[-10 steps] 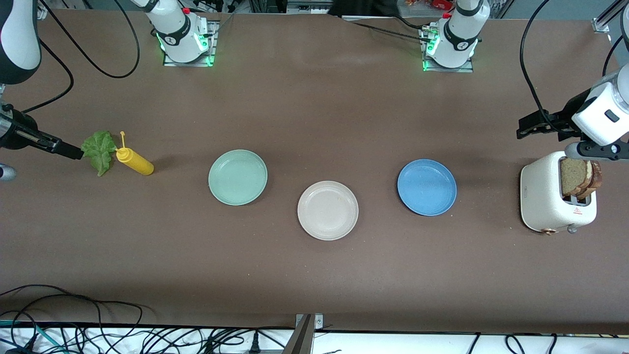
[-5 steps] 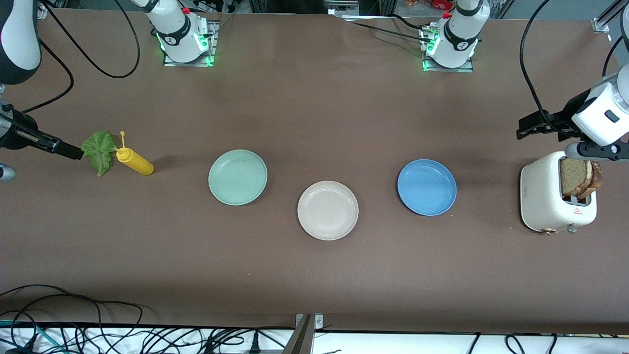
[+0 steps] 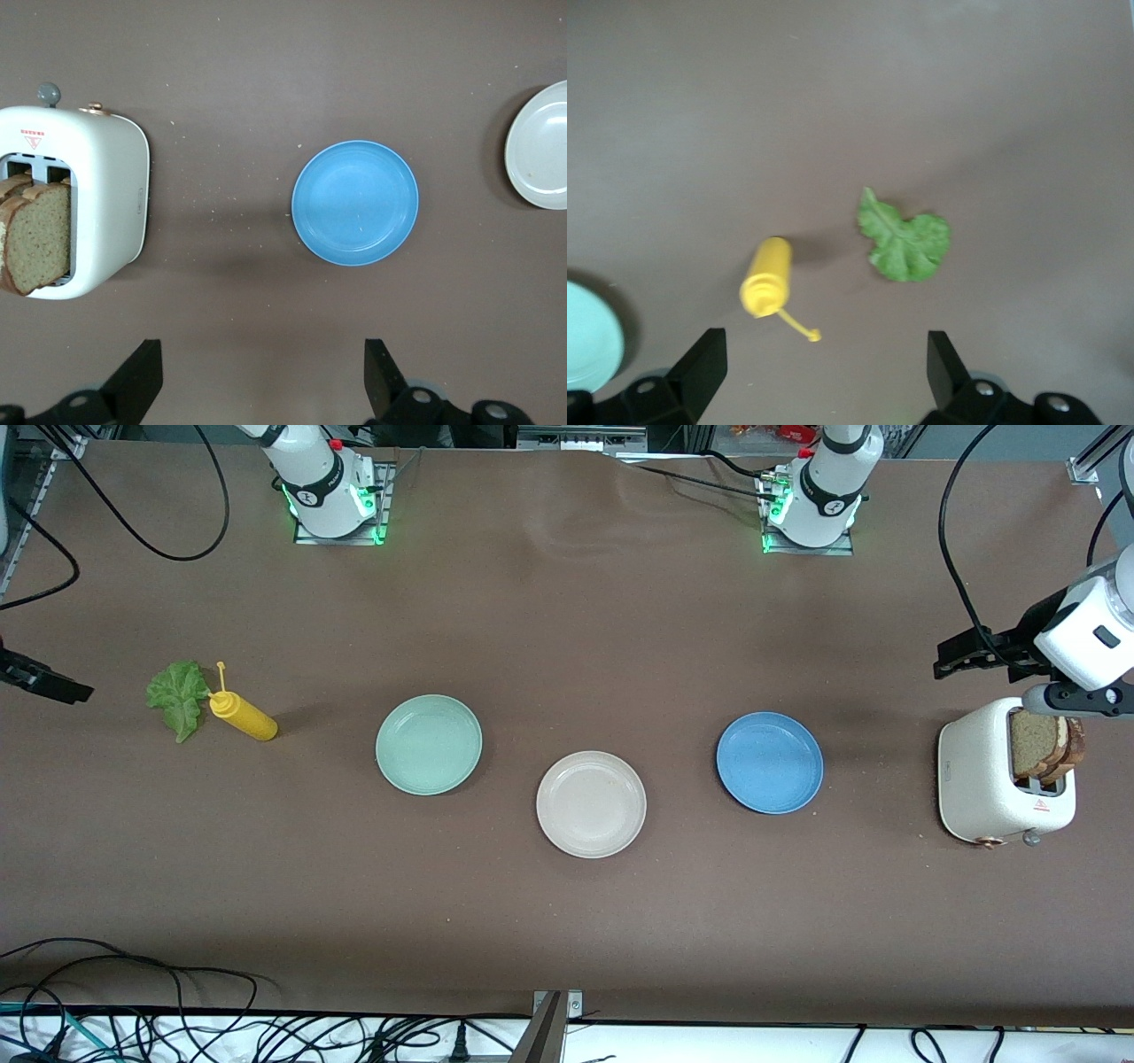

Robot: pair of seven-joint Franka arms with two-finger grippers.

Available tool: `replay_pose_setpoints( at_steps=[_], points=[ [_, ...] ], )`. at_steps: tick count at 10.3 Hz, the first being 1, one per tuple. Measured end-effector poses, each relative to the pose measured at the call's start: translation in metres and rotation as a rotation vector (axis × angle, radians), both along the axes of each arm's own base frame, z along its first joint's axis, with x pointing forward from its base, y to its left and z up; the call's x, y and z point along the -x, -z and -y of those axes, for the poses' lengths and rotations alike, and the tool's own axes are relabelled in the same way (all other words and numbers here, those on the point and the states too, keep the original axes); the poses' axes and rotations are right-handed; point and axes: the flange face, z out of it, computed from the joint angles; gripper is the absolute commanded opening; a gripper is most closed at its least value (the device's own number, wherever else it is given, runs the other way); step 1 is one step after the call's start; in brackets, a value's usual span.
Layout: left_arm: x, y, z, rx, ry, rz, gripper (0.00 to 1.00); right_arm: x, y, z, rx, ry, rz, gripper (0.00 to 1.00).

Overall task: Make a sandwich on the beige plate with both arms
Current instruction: 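Grasp the lettuce leaf with the right gripper while the left gripper grasps bread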

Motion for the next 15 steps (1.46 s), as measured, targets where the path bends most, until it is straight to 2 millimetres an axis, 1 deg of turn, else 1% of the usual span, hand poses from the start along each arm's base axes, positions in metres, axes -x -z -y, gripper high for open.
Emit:
replay_pose_setpoints(
  at_steps=[1,2,3,5,6,8,11,13,15],
  points=[
    [-0.003,0.011,-0.016,0.001,0.004,0.008,1.00,0.001,0.019,0.018,0.001,0.004,-0.035,1.00],
    [-0.006,0.021,-0.039,0.006,0.031,0.013,1.00,-0.001,0.035,0.028,0.001,0.004,-0.060,1.00],
    [-0.008,0.031,-0.070,0.010,0.054,0.019,1.00,-0.003,0.045,0.030,0.003,0.004,-0.075,1.00],
    [-0.011,0.053,-0.127,0.015,0.070,0.024,1.00,-0.004,0.056,0.031,0.002,0.005,-0.092,1.00],
    [-0.014,0.066,-0.147,0.018,0.087,0.021,1.00,-0.001,0.067,0.036,-0.001,0.014,-0.103,1.00],
    [-0.021,0.094,-0.167,0.022,0.114,0.014,1.00,0.005,0.089,0.042,-0.007,0.022,-0.122,1.00],
    [-0.029,0.129,-0.191,0.026,0.161,0.011,1.00,0.017,0.131,0.042,-0.016,0.020,-0.149,1.00],
    [-0.030,0.142,-0.208,0.022,0.150,0.016,1.00,0.027,0.152,0.046,-0.029,0.010,-0.171,1.00],
    [-0.030,0.153,-0.216,0.022,0.139,0.012,1.00,0.039,0.172,0.061,-0.043,-0.010,-0.170,1.00]
  ],
)
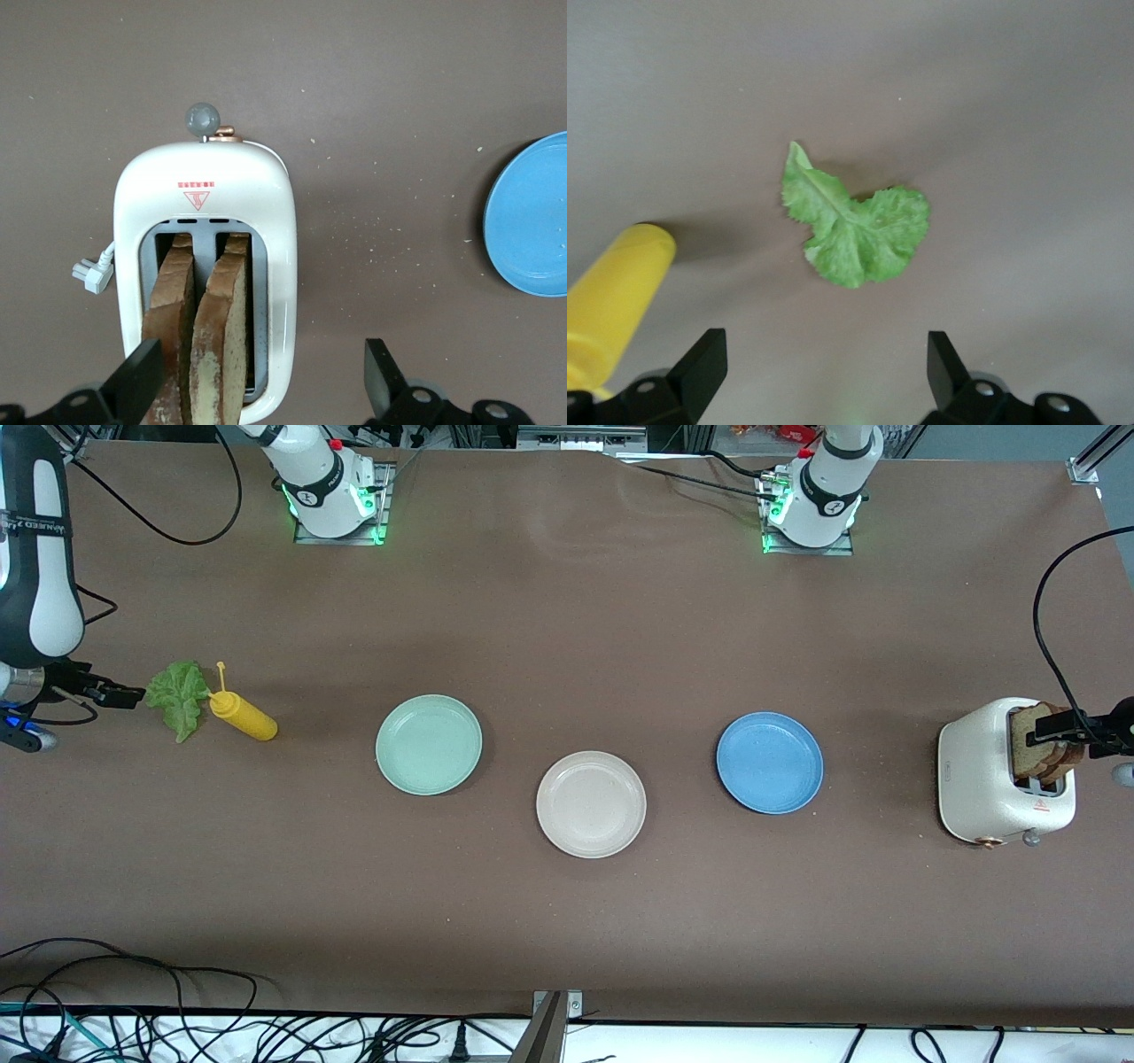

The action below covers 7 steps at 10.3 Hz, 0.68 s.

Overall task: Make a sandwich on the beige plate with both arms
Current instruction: 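Grasp the lettuce leaf with the right gripper while the left gripper grasps bread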

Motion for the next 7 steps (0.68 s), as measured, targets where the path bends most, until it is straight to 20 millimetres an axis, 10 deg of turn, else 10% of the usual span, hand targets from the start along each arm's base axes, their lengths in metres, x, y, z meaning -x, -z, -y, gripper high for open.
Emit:
replay_pose_setpoints(
  at_steps=[7],
  points=[
    [0.007,0.030,0.000,0.001,-0.005,0.003,1.00,0.038,0.088,0.032,-0.019,-0.022,-0.027,1.00]
  ],
)
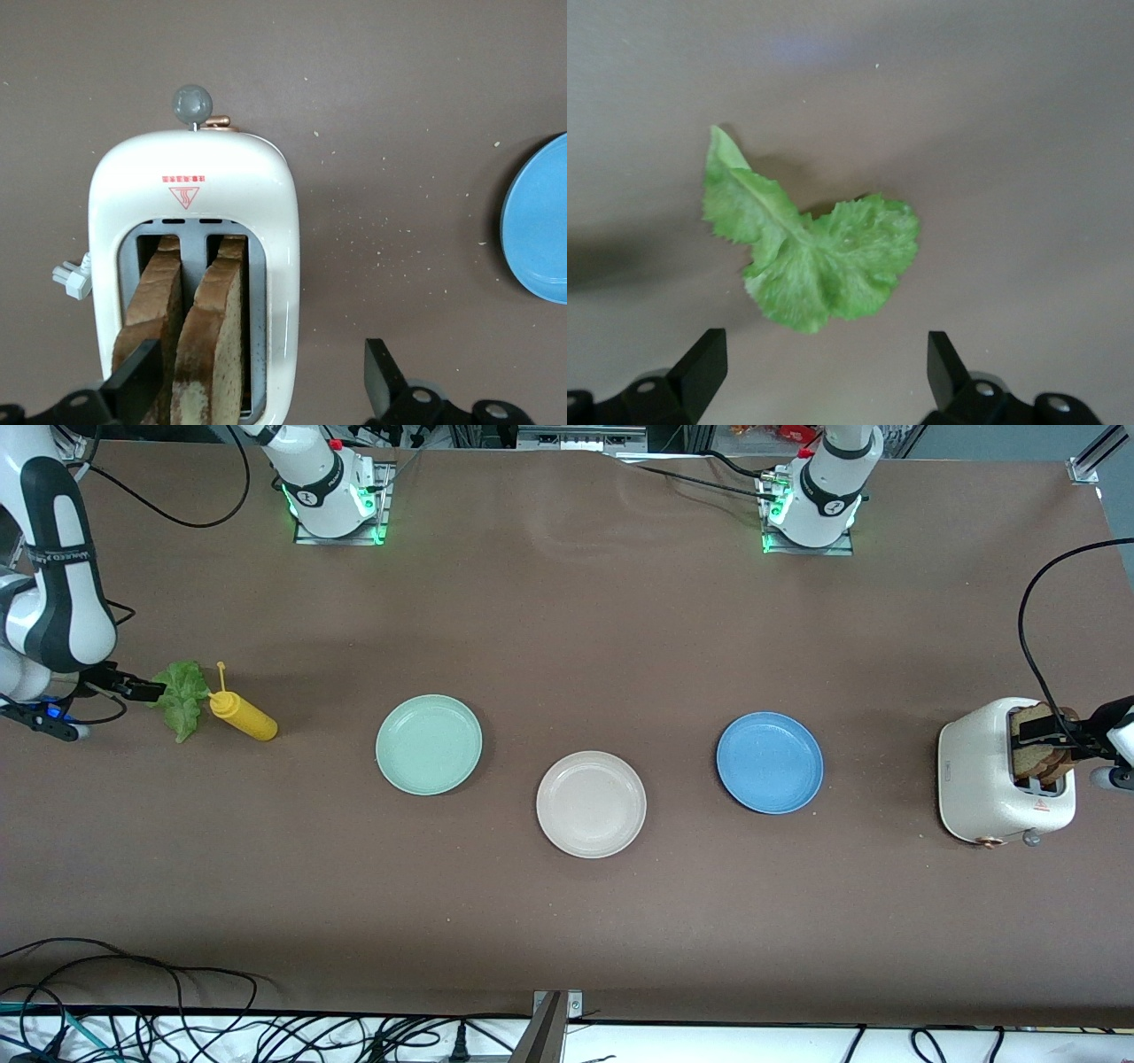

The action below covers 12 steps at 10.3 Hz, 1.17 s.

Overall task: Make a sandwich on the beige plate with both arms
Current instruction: 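Grasp the lettuce leaf with the right gripper while the left gripper grasps bread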

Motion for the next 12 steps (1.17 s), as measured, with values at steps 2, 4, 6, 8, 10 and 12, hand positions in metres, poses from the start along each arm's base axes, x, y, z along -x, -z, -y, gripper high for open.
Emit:
replay_pose_setpoints(
  at_steps=[2,4,6,8,10,12],
  points=[
    [0.006,0.011,-0.001,-0.003,-0.004,0.009,1.00,0.007,0.018,0.011,-0.005,-0.004,-0.017,1.00],
    [0.009,0.013,-0.002,-0.003,-0.009,0.013,1.00,0.010,0.034,0.014,-0.006,-0.004,-0.038,1.00],
    [0.013,0.011,-0.002,0.000,-0.010,0.013,1.00,0.013,0.049,0.015,-0.005,-0.004,-0.059,1.00],
    [0.017,0.015,0.001,0.007,0.011,0.005,0.83,0.016,0.060,0.016,-0.006,-0.003,-0.075,1.00],
    [0.024,0.024,0.000,0.019,0.048,-0.013,0.55,0.017,0.066,0.016,-0.007,-0.003,-0.085,1.00],
    [0.029,0.028,-0.008,0.026,0.066,-0.019,0.14,0.018,0.069,0.016,-0.007,-0.004,-0.089,1.00]
  ],
)
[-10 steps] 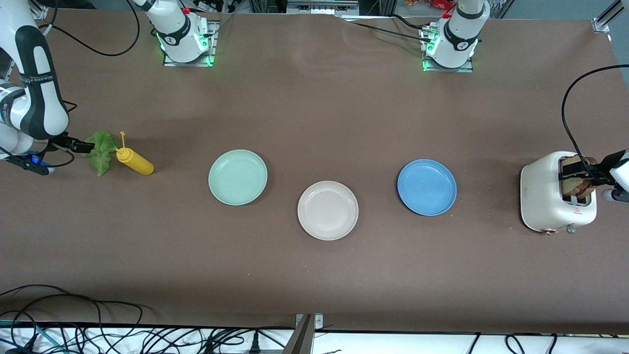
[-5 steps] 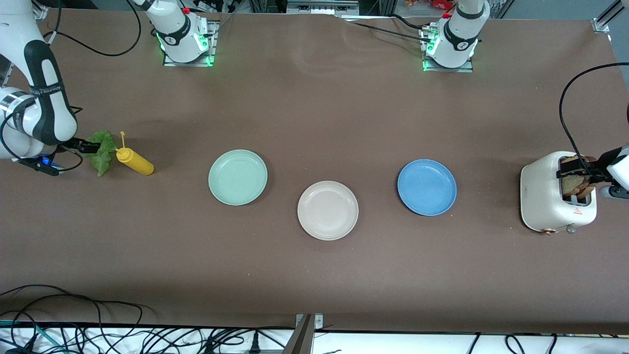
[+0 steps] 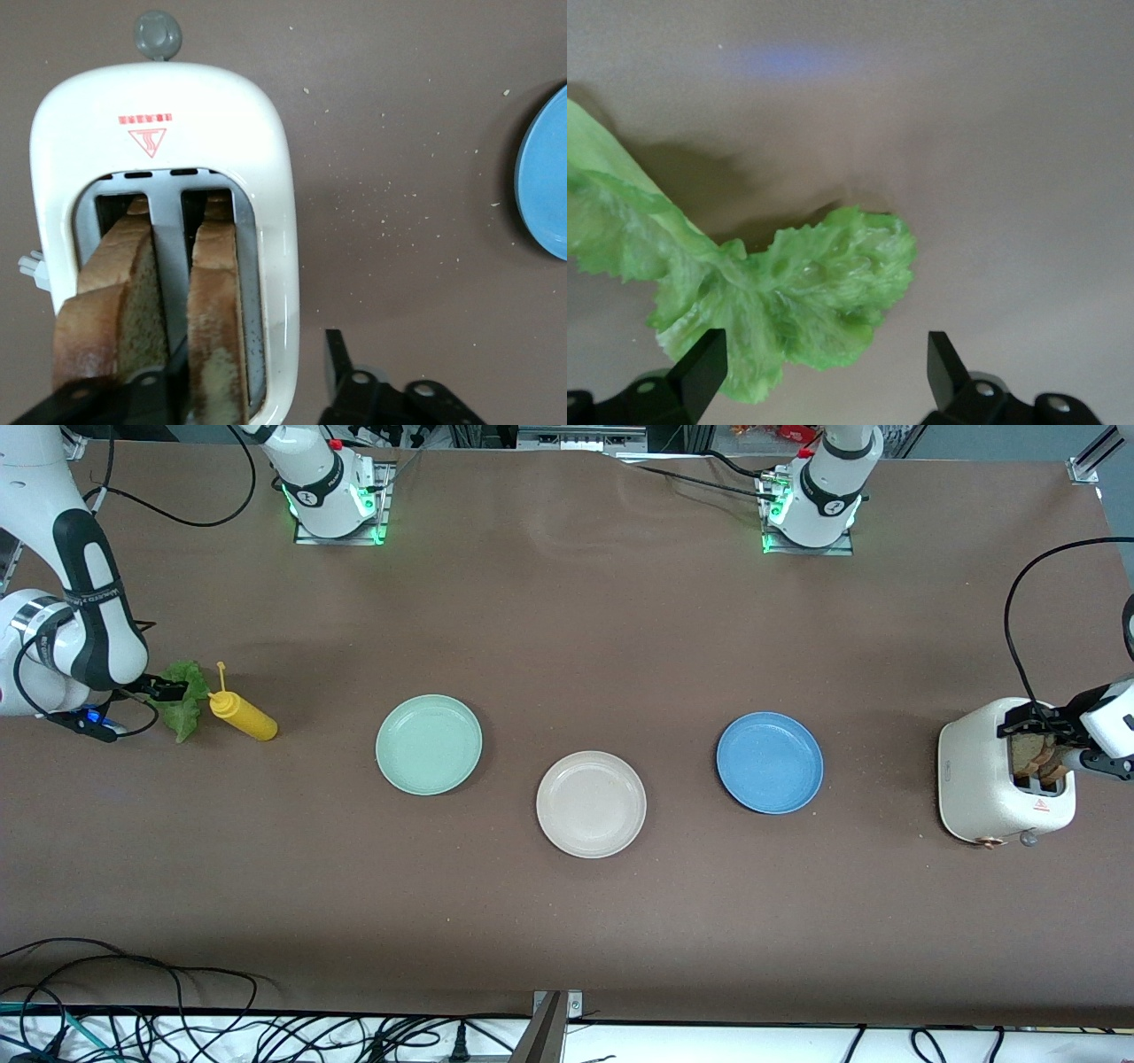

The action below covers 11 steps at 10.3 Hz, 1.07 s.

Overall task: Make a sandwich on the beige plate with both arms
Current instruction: 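Grasp the lettuce leaf with the right gripper while the left gripper grasps bread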

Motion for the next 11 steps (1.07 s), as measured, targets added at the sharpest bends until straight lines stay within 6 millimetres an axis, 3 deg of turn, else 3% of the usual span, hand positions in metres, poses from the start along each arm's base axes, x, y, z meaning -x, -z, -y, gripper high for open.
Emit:
replay_pose_setpoints(
  at_steps=[1,6,7,9,10,11],
  points=[
    [0.000,-0.001,-0.002,0.001,0.015,0.005,0.00,0.000,0.002,0.000,0.000,0.000,-0.001,1.00],
    [-0.003,-0.013,-0.010,-0.037,0.154,0.027,0.00,0.007,0.017,-0.001,0.008,-0.009,0.016,1.00],
    [-0.009,-0.027,-0.011,-0.059,0.186,0.046,0.00,0.008,0.018,-0.001,0.009,-0.009,0.019,0.81],
    [-0.018,-0.059,-0.012,-0.076,0.216,0.060,0.00,0.008,0.018,0.000,0.005,-0.015,0.021,0.19],
    [-0.022,-0.076,-0.012,-0.077,0.222,0.060,0.00,0.007,0.018,-0.001,0.003,-0.017,0.023,0.00],
    [-0.026,-0.093,-0.009,-0.080,0.227,0.067,0.00,0.007,0.018,-0.001,0.002,-0.019,0.023,0.00]
  ],
)
